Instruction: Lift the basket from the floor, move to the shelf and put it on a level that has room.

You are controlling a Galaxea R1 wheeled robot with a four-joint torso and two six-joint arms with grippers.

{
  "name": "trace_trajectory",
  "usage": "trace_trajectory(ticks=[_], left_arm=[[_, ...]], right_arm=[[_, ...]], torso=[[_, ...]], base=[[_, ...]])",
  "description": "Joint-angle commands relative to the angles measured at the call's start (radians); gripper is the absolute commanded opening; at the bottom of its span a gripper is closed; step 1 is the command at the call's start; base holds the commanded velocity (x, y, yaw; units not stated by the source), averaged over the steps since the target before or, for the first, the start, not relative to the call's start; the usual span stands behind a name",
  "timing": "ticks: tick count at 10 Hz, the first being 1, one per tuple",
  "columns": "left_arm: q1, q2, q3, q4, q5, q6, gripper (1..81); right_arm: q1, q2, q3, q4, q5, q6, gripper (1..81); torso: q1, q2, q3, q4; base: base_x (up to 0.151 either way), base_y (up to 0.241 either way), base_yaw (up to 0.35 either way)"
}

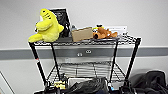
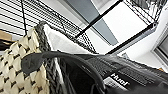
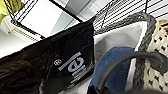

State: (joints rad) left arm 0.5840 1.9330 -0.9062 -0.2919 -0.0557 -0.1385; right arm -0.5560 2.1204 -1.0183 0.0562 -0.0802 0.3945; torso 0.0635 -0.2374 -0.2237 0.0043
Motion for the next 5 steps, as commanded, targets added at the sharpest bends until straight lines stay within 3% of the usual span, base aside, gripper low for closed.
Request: trace_trajectory(ticks=[1,5], left_arm=[[-0.178,-0.02,0.088,0.007,-0.009,-0.022,1.0],[-0.238,-0.029,0.104,-0.007,-0.006,-0.044,1.0]], right_arm=[[0.205,-0.03,0.112,0.068,0.046,-0.002,1.0],[0.274,-0.064,0.146,0.113,0.039,-0.002,1.0]], torso=[[0.0,0.0,0.0,0.0],[0.0,0.0,0.0,0.0]], base=[[0.0,0.0,0.0],[0.0,0.0,0.0]])
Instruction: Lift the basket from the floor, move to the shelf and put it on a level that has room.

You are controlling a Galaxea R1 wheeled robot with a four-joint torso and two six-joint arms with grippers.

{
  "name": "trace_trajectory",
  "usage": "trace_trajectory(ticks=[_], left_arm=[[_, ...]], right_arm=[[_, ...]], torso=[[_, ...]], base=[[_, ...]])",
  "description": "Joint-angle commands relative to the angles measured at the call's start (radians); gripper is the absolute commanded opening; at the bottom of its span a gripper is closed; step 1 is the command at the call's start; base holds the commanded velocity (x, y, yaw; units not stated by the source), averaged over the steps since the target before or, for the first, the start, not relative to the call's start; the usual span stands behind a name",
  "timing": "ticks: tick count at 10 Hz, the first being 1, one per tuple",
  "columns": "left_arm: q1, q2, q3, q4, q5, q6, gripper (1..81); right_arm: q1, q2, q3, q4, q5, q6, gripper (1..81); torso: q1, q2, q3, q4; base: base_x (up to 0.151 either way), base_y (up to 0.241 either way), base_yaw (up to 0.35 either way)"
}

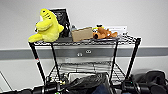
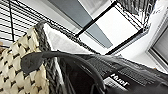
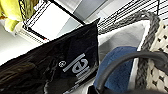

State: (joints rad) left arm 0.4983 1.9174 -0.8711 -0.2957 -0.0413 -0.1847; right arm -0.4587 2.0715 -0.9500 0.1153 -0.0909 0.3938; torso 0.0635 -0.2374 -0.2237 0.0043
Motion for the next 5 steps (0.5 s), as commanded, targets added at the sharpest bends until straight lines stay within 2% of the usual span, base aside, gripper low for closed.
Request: trace_trajectory(ticks=[1,5], left_arm=[[-0.169,-0.017,0.072,-0.011,-0.017,0.002,1.0],[-0.273,-0.041,0.083,-0.077,0.026,0.002,1.0]], right_arm=[[0.198,-0.025,0.083,0.066,0.048,-0.001,1.0],[0.286,-0.037,0.096,0.121,0.023,-0.001,1.0]], torso=[[0.0,0.0,0.0,0.0],[0.0,0.0,0.0,0.0]], base=[[0.0,0.0,0.0],[0.0,0.0,0.0]])
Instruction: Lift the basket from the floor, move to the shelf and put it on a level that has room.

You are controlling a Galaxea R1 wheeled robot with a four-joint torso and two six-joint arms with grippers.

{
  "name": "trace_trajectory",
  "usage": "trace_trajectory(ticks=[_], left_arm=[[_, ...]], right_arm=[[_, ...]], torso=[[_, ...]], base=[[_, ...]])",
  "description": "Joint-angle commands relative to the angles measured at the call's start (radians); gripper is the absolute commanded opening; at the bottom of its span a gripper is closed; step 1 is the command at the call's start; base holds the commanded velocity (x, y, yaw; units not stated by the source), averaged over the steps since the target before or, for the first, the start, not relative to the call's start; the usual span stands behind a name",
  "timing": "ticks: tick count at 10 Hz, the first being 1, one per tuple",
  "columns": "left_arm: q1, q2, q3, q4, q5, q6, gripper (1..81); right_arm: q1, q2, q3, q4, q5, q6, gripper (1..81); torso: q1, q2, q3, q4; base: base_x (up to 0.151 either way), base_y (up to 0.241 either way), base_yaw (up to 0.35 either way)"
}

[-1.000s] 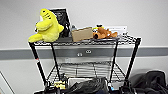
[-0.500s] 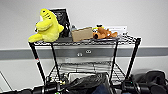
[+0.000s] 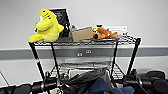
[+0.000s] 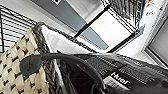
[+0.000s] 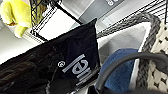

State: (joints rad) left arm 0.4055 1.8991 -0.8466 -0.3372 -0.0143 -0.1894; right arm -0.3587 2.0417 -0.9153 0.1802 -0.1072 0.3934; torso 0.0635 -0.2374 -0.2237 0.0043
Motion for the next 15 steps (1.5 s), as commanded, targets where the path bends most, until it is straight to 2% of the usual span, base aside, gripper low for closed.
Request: trace_trajectory(ticks=[1,7,9,11,14,15], left_arm=[[-0.202,-0.027,0.063,-0.048,-0.001,0.007,1.0],[-0.331,-0.011,0.023,-0.129,0.028,0.005,1.0],[-0.351,0.025,-0.06,-0.131,0.034,0.005,1.0],[-0.386,0.08,-0.153,-0.124,0.086,0.007,1.0],[-0.449,0.138,-0.259,-0.128,0.129,0.005,1.0],[-0.468,0.149,-0.275,-0.129,0.131,0.007,1.0]], right_arm=[[0.21,-0.006,0.063,0.07,0.032,-0.001,1.0],[0.329,0.017,0.029,0.124,-0.009,0.002,1.0],[0.342,0.051,-0.037,0.121,-0.025,0.004,1.0],[0.353,0.1,-0.121,0.108,-0.028,0.004,1.0],[0.372,0.149,-0.223,0.084,-0.028,0.002,1.0],[0.388,0.169,-0.259,0.077,-0.049,0.004,1.0]], torso=[[0.0,0.0,0.0,0.0],[0.0,0.0,0.0,0.0],[0.0,0.0,0.0,0.0],[0.0,0.0,0.0,0.0],[0.0,0.0,0.0,0.0],[0.0,0.0,0.0,0.0]], base=[[0.0,0.0,0.0],[0.0,0.0,0.0],[0.0,0.0,0.0],[0.0,0.0,0.0],[0.0,0.0,0.0],[0.0,0.0,0.0]])
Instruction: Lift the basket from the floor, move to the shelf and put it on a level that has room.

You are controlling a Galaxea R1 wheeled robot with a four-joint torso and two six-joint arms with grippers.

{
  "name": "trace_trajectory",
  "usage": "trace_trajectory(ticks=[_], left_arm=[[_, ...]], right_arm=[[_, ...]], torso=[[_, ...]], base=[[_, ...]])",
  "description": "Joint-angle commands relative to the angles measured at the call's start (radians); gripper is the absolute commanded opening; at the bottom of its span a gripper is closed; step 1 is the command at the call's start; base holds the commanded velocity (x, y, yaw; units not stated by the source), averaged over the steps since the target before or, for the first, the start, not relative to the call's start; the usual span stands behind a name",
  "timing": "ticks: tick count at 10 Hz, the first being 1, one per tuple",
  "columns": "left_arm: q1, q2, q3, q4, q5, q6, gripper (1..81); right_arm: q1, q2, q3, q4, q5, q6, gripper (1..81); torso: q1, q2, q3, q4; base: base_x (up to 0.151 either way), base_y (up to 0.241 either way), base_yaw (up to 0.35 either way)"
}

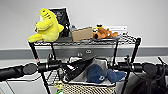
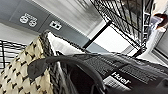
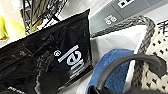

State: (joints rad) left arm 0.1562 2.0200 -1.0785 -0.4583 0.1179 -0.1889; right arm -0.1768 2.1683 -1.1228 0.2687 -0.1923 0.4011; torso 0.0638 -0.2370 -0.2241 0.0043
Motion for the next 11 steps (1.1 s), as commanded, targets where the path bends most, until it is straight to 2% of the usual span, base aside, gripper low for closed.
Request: trace_trajectory(ticks=[1,4,6,11], left_arm=[[-0.224,0.036,-0.058,-0.007,-0.001,0.006,1.0],[-0.226,0.082,-0.141,0.053,0.0,0.008,1.0],[-0.224,0.131,-0.239,0.07,0.029,0.008,1.0],[-0.227,0.214,-0.408,0.108,0.042,0.008,1.0]], right_arm=[[0.22,0.061,-0.084,-0.019,0.014,-0.004,1.0],[0.251,0.093,-0.153,-0.039,0.005,-0.004,1.0],[0.262,0.128,-0.217,-0.045,-0.01,-0.004,1.0],[0.286,0.208,-0.382,-0.106,-0.059,-0.004,1.0]], torso=[[0.0,0.0,0.0,0.0],[0.0,0.0,0.0,0.0],[0.0,0.0,0.0,0.0],[0.0,0.0,0.0,0.0]], base=[[0.0,0.0,0.0],[0.0,0.0,0.0],[0.0,0.0,0.0],[0.0,0.0,0.0]])
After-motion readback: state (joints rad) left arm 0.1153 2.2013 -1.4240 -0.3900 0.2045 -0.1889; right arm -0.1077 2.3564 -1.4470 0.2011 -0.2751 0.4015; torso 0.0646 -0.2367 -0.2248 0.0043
